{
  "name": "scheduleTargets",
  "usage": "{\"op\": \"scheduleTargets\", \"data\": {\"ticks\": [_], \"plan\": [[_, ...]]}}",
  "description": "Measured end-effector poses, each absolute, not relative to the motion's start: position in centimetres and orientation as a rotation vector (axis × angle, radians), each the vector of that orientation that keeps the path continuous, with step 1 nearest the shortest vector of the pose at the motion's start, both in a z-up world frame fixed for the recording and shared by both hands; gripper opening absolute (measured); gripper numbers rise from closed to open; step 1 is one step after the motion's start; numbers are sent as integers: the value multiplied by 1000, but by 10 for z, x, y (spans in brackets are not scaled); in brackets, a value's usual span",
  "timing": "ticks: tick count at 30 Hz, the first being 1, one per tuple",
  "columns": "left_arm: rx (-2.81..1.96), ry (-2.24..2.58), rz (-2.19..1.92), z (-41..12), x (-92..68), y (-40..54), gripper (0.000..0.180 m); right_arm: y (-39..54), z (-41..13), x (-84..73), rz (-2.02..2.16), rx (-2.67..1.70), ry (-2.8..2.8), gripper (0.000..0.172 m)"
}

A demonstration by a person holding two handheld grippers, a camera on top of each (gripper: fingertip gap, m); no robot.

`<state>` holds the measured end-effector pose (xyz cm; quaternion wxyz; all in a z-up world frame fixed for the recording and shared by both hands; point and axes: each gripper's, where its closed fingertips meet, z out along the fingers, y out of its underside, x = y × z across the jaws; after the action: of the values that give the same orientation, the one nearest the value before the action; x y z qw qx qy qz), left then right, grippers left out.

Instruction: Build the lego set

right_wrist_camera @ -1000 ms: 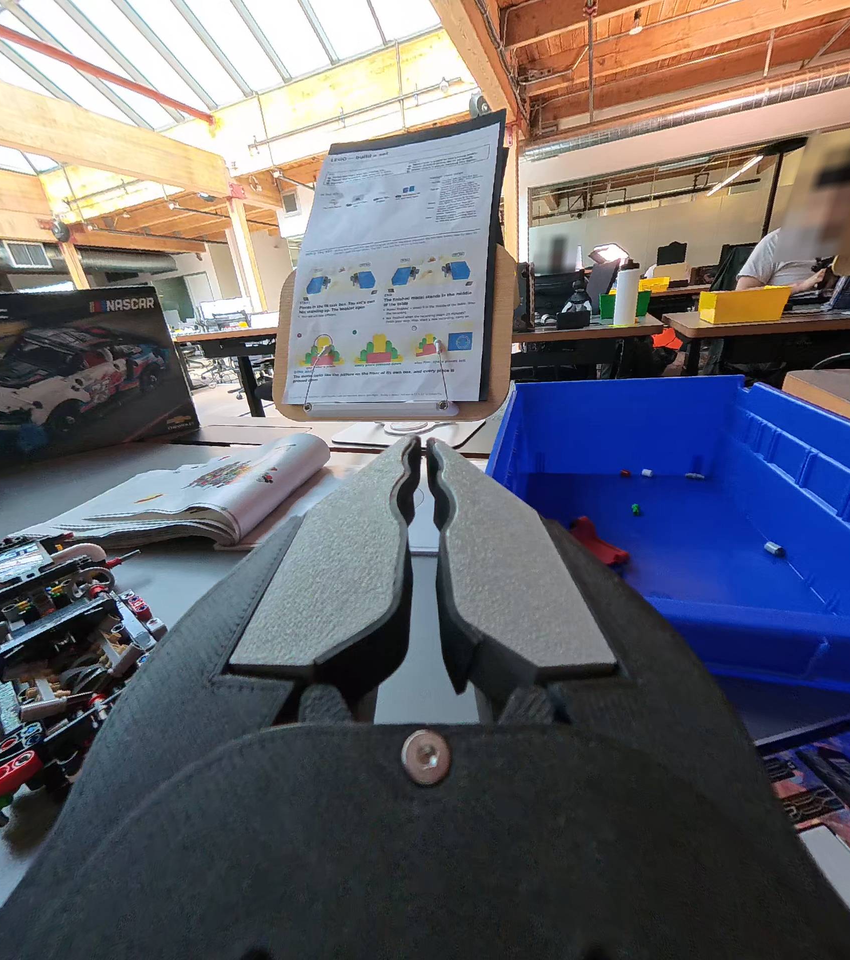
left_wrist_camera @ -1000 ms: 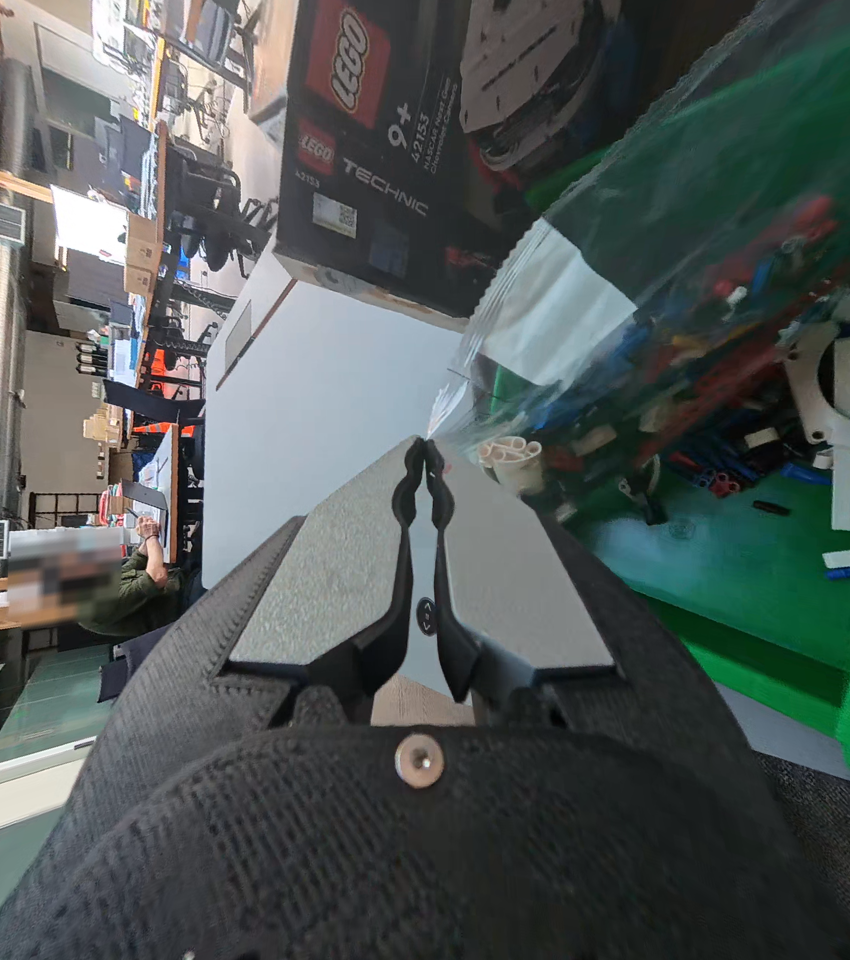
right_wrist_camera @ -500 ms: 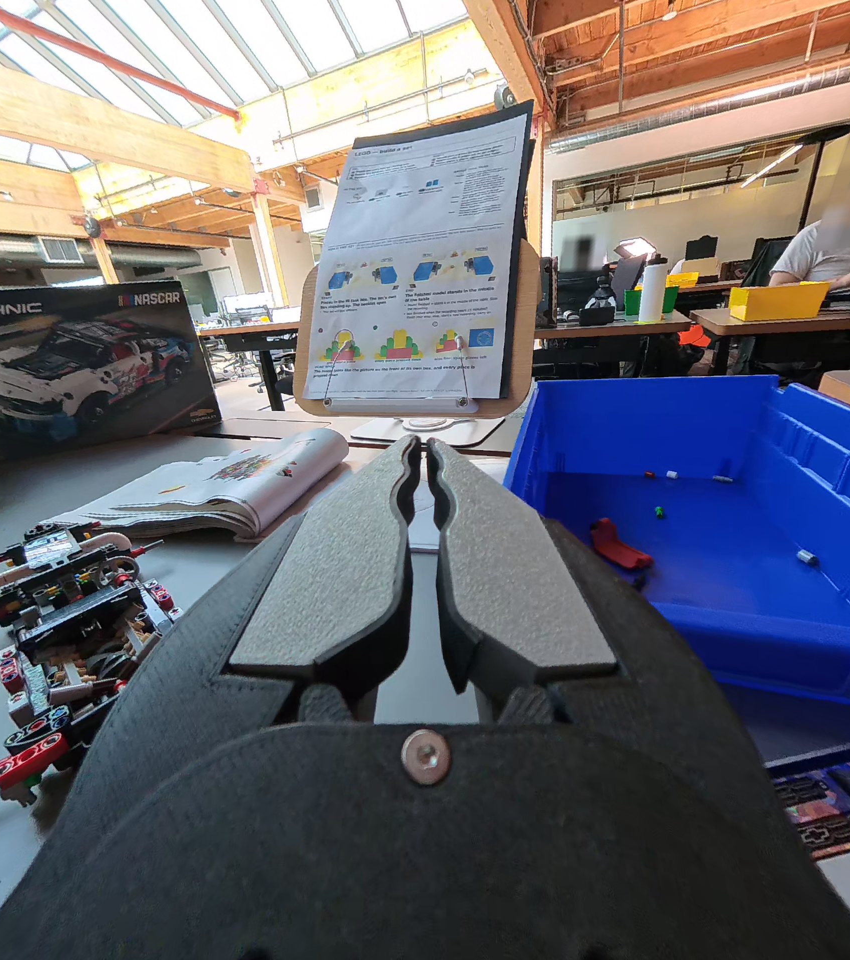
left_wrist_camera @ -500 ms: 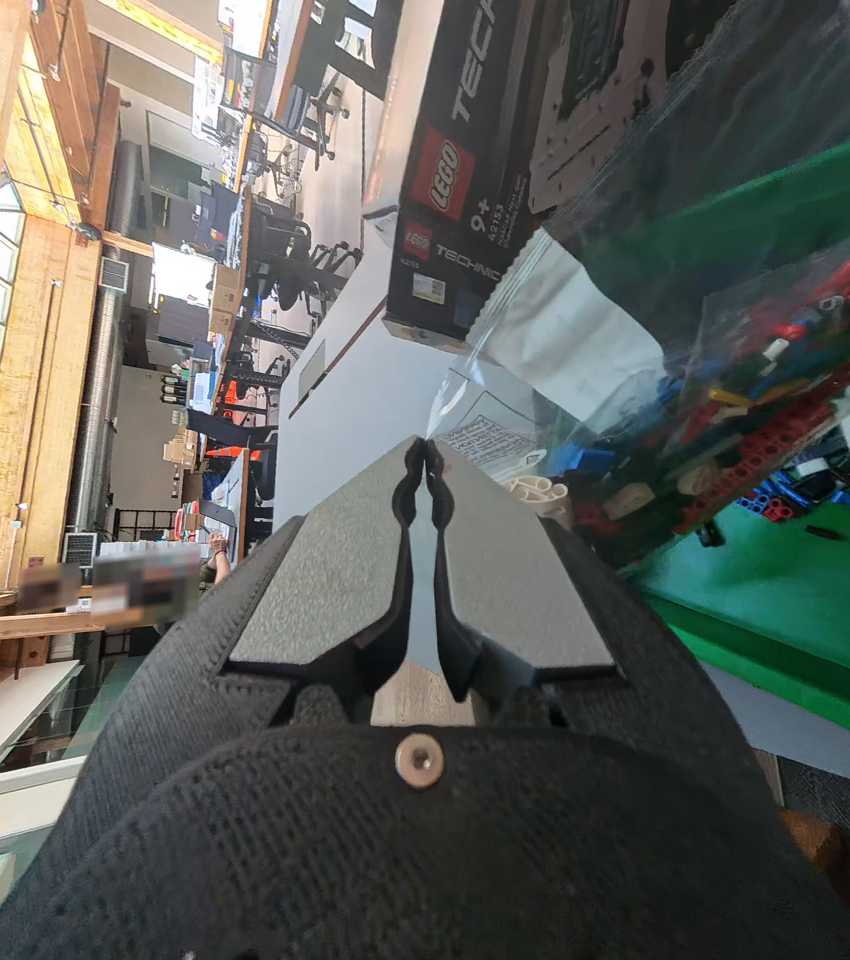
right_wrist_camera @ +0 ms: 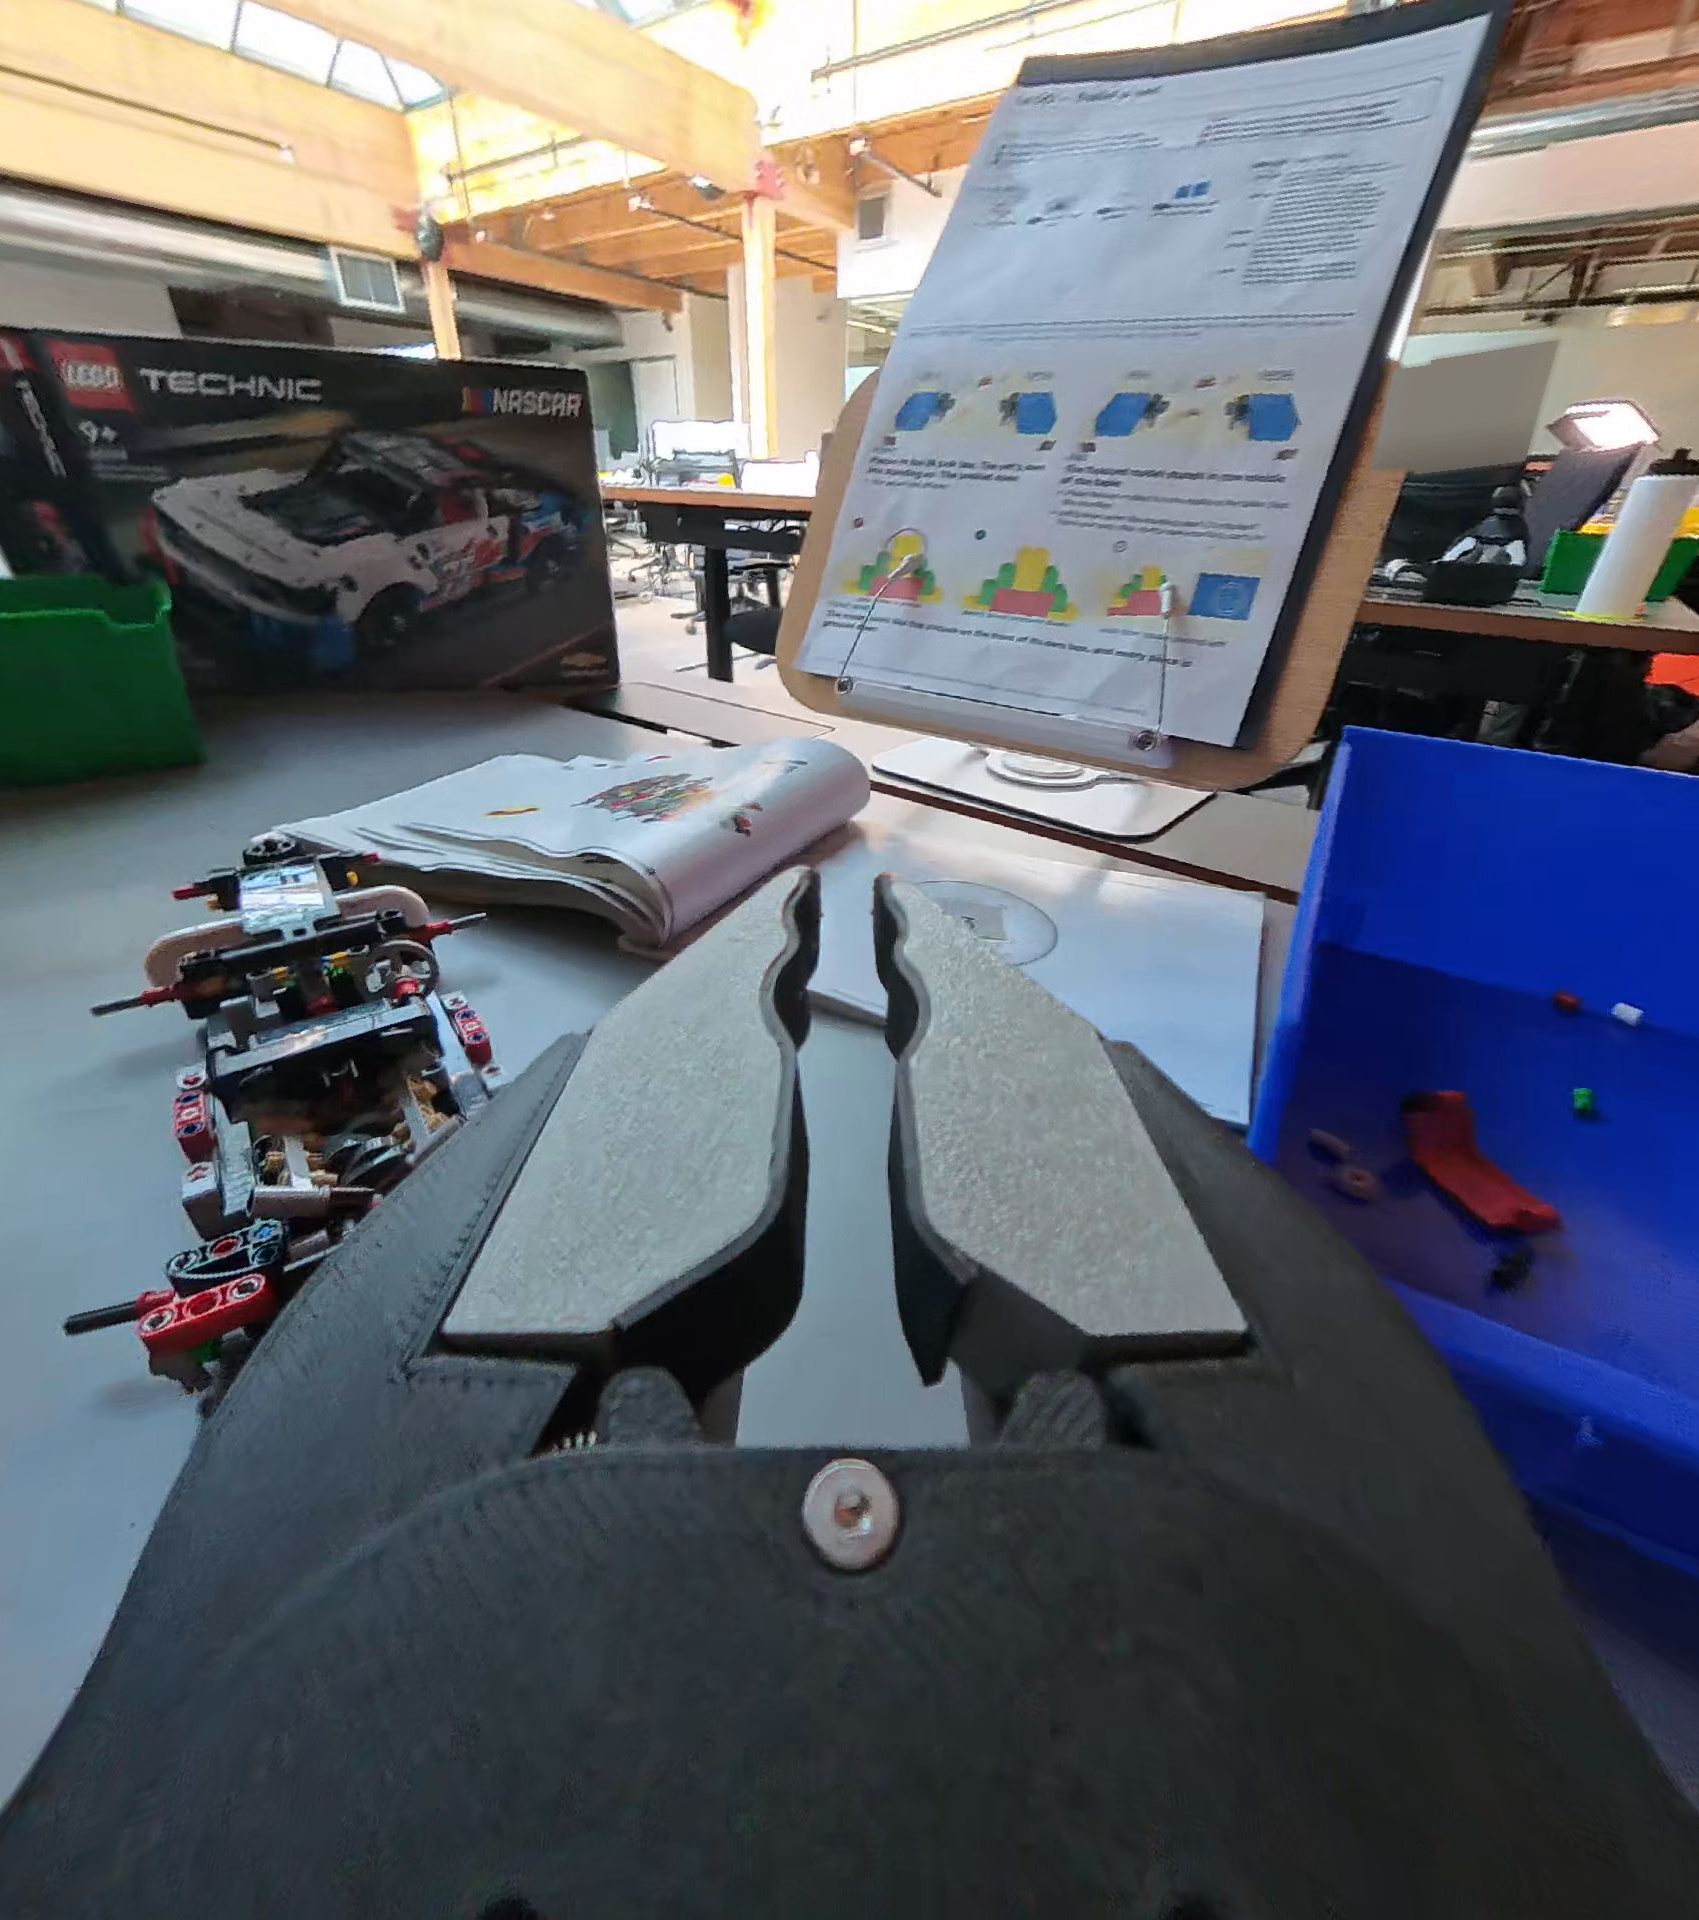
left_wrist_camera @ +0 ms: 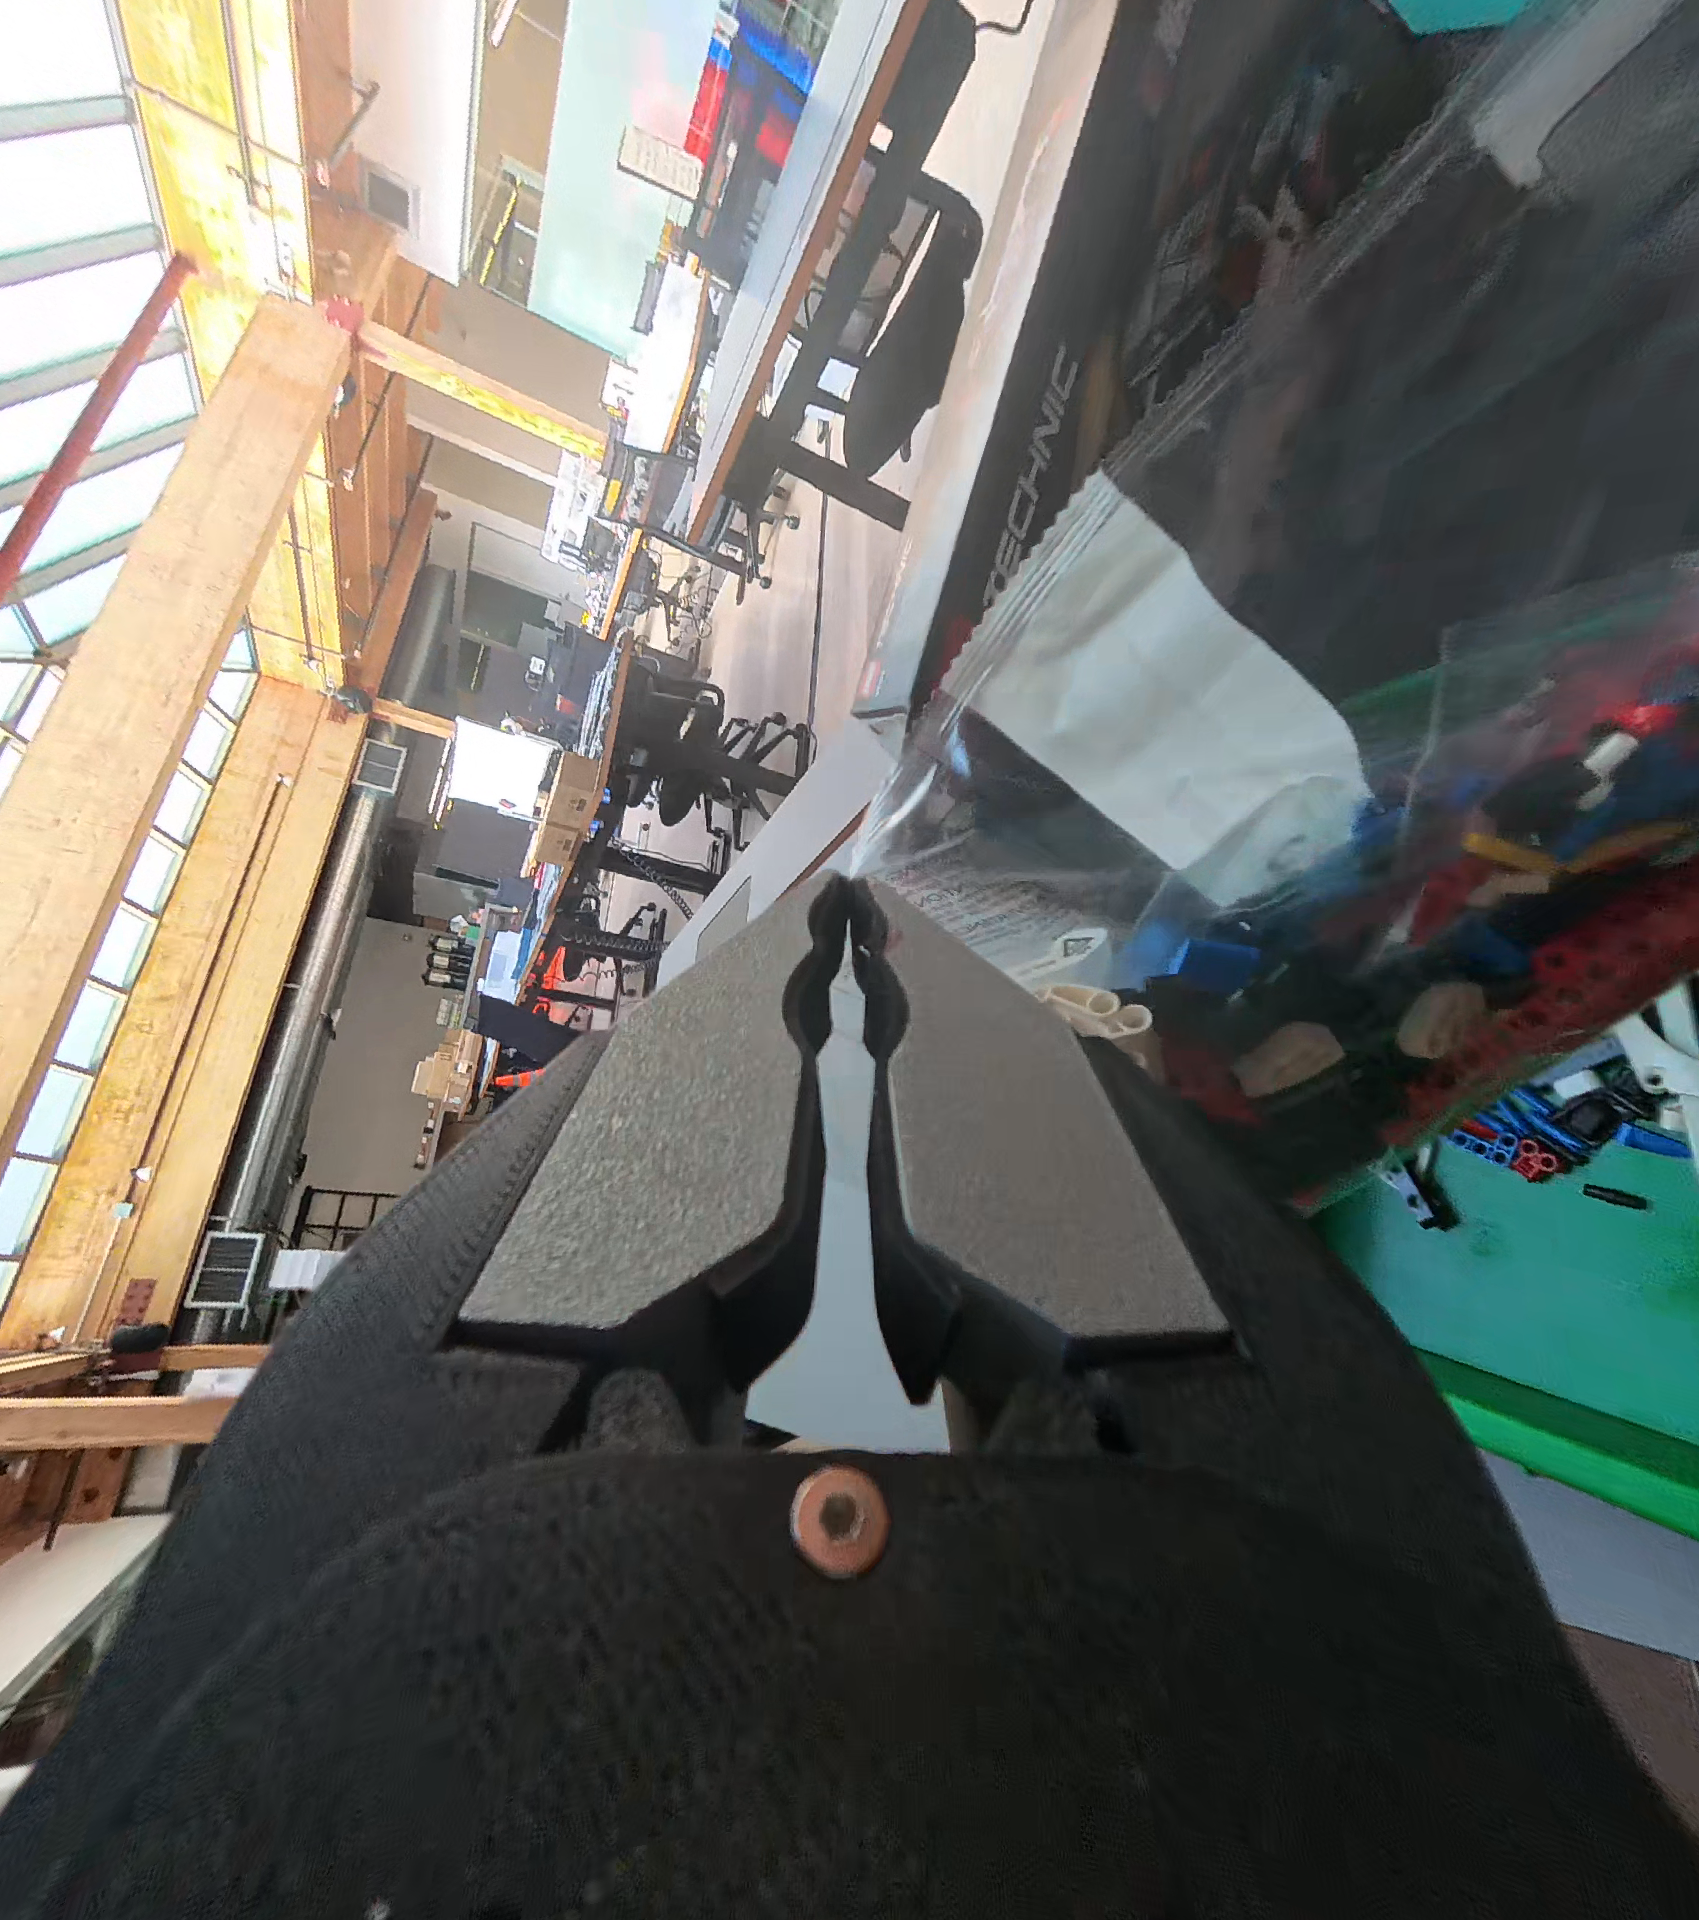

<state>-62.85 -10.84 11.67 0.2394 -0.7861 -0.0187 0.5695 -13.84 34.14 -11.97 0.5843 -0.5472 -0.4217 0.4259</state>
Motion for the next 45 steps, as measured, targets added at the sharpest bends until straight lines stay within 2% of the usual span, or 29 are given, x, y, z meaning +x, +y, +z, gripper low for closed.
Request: {"op": "scheduleTargets", "data": {"ticks": [6,12,17,19,21,23,26,29,33,34,35,36,38,45], "plan": [[-2088,82,1464,117,-570,-76,0,292,-93,-160,1120,-1161,-1138,13],[-2021,241,1313,109,-502,-40,0,153,-33,-234,1359,-1007,-1455,50],[-1988,354,1179,88,-455,-11,0,72,-29,-306,1394,-982,-1630,76],[-1990,360,1079,76,-446,-2,0,66,-40,-330,1340,-1026,-1634,62],[-1990,321,952,63,-444,5,0,41,-46,-332,1450,-1002,-1652,0],[-1992,298,835,44,-450,10,0,-18,-49,-314,1638,-819,-1763,13],[-2014,280,574,-2,-451,12,0,-68,-99,-311,1392,-754,-1962,37],[-2019,297,590,-51,-469,-3,0,-79,-133,-311,1356,-839,-2015,38],[-1878,174,457,-49,-481,-25,0,-107,-158,-291,1421,-789,-2118,56],[-1876,140,409,-48,-483,-30,0,-110,-162,-286,1405,-754,-2139,50],[-1889,105,399,-48,-488,-35,0,-115,-169,-277,1416,-731,-2197,31],[-1912,72,414,-49,-493,-42,0,-119,-172,-270,1460,-733,-2249,31],[-1957,-2,450,-52,-503,-56,0,-116,-175,-269,1501,-812,-2256,42],[-1977,-289,168,-60,-497,-83,2,-83,-169,-281,1572,-952,-2145,35]]}}
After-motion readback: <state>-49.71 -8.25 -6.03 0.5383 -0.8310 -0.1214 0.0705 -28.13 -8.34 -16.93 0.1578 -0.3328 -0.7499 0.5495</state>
